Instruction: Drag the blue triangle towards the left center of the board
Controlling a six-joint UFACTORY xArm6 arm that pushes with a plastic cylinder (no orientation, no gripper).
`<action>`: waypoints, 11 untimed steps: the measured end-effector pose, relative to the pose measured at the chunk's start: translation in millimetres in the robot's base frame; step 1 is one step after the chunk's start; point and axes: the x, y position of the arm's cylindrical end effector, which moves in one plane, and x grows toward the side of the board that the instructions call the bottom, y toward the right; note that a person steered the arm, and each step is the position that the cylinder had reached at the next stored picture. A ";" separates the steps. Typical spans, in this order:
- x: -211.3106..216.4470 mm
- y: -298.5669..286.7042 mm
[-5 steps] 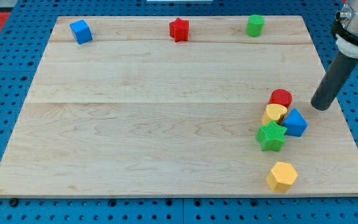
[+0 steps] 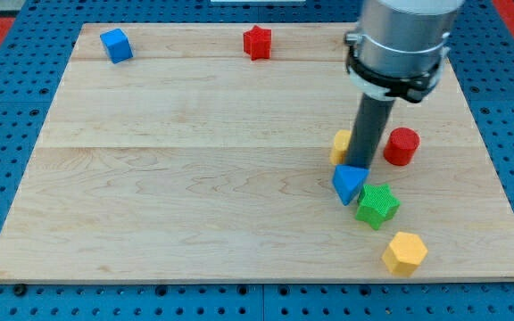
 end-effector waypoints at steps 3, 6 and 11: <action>29.1 17.5; 22.4 -126.1; 19.7 -238.1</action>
